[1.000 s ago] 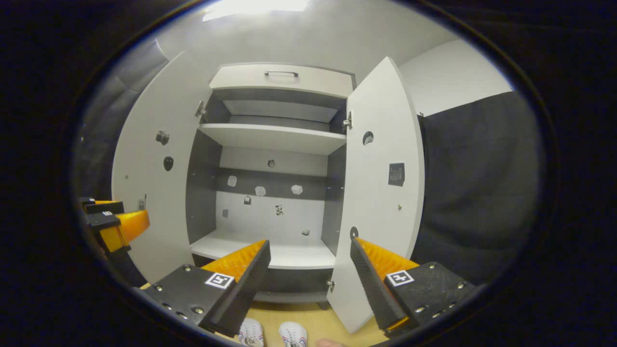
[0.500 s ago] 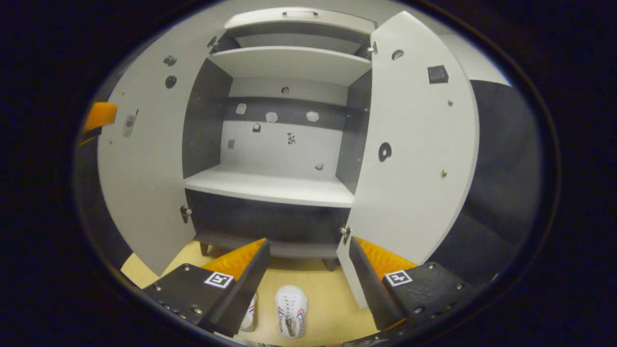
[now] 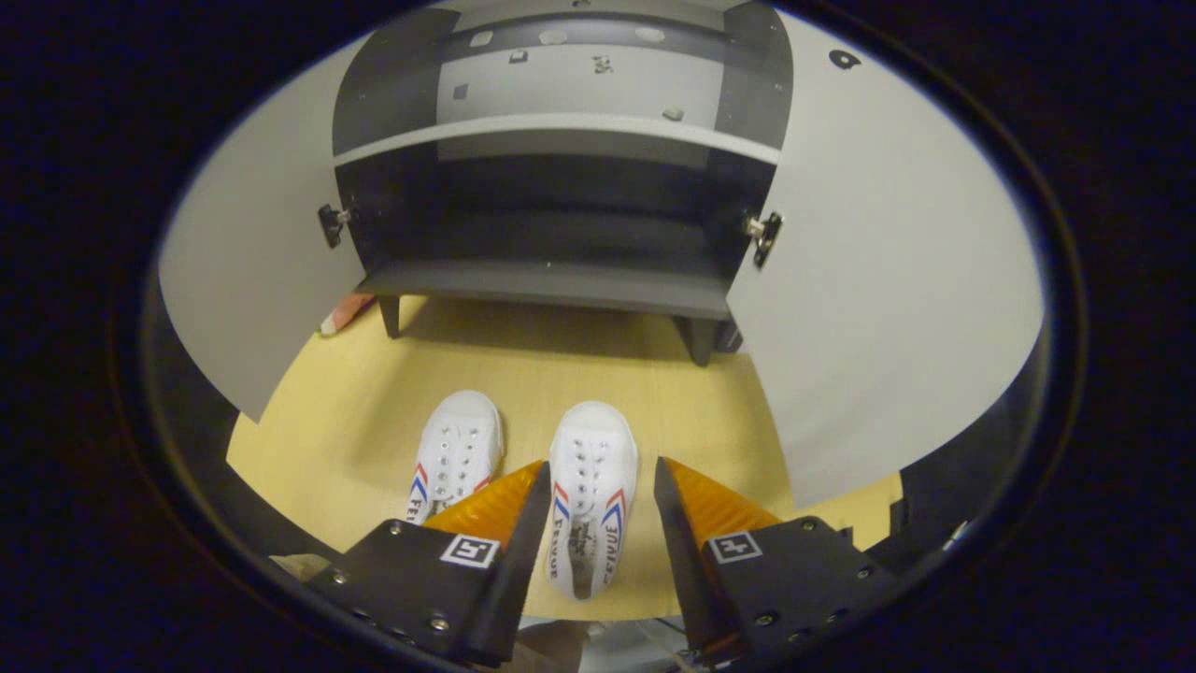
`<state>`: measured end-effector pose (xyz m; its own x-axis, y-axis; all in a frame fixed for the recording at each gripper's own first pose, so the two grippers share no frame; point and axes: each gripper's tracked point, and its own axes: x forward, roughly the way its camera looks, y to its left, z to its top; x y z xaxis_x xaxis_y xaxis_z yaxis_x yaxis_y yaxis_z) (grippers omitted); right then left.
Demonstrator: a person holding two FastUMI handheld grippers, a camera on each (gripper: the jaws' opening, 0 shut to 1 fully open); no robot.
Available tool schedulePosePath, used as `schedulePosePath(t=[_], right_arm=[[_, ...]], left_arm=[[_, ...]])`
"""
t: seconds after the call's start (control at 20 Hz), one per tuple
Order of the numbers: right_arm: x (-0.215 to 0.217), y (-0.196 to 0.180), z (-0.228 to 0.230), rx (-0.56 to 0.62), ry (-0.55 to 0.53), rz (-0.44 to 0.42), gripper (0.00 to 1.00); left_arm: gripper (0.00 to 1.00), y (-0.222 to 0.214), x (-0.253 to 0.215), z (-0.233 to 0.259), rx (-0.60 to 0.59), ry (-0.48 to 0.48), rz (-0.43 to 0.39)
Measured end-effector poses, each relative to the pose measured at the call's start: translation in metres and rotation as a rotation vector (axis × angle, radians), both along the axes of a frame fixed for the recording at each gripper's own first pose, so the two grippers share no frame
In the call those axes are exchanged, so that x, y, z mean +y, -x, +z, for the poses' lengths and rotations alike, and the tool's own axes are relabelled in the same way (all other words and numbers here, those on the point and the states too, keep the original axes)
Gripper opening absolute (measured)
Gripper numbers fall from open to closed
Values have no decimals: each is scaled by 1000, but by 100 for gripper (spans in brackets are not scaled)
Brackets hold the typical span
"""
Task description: Grab one shoe with the right hand and put it into the shoe cabinet, grab the other shoe with the left hand and put it into the shoe cabinet; then close the right door with the right hand and the left door with the left hand.
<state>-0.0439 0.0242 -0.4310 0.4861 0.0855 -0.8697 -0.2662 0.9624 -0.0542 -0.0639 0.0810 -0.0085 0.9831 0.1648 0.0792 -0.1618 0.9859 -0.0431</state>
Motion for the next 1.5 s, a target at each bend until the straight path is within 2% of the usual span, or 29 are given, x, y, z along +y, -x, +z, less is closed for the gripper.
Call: schedulePosePath(t=[0.1,0.2,0.25,0.3,0.35,0.4,0.45,0.55,0.6,0.65,0.7,0.75,0.8,0.85,0.9,0.95,1.05,1.1,1.15,1.2,1.25,1.35,1.4,1.45,1.5], right_arm=[[2,10,-27,78,-4,-2,67],[1,20,-49,153,2,-3,63],[2,22,-57,175,2,-1,67],[2,25,-65,193,6,6,67],[2,27,-70,207,12,16,67],[4,29,-76,219,15,27,63],[4,30,-82,235,26,37,67],[5,31,-91,255,43,51,63],[6,32,-93,261,49,57,67],[6,33,-93,272,63,62,66],[5,30,-86,269,83,67,63],[11,26,-87,259,61,72,65],[20,29,-88,265,41,72,52],[19,29,-89,277,53,71,52],[16,30,-95,284,73,73,46],[16,31,-100,303,80,74,52],[25,38,-111,345,61,75,48],[26,39,-115,357,74,92,47],[21,34,-115,345,139,124,52],[17,30,-130,324,174,141,36],[16,32,-127,319,208,153,21],[18,31,-126,299,234,171,22],[19,33,-115,297,228,152,10],[19,31,-117,292,206,123,10],[18,32,-119,288,175,94,10]], left_arm=[[96,5,11,-1,2,-26,38],[96,9,20,-1,6,-40,70],[96,11,25,-2,8,-43,83],[96,13,30,-4,14,-44,100],[92,14,36,-6,19,-44,119],[96,16,41,-7,23,-43,139],[96,18,47,-9,28,-42,161],[96,21,53,-11,37,-44,186],[93,23,56,-13,42,-49,196],[96,24,57,-15,48,-54,204],[96,24,59,-16,56,-61,212],[96,25,61,-19,64,-67,218],[93,25,62,-21,72,-70,224],[96,25,63,-24,83,-72,228],[96,26,64,-27,93,-70,228],[96,25,65,-28,102,-67,228],[96,26,68,-33,118,-61,232],[96,26,70,-36,127,-57,236],[96,26,71,-39,138,-54,238],[96,26,72,-40,149,-51,239],[96,26,72,-42,154,-51,239],[93,26,71,-45,166,-54,232],[96,26,70,-45,171,-58,226],[93,28,68,-46,172,-62,220],[96,28,68,-46,175,-65,216]])
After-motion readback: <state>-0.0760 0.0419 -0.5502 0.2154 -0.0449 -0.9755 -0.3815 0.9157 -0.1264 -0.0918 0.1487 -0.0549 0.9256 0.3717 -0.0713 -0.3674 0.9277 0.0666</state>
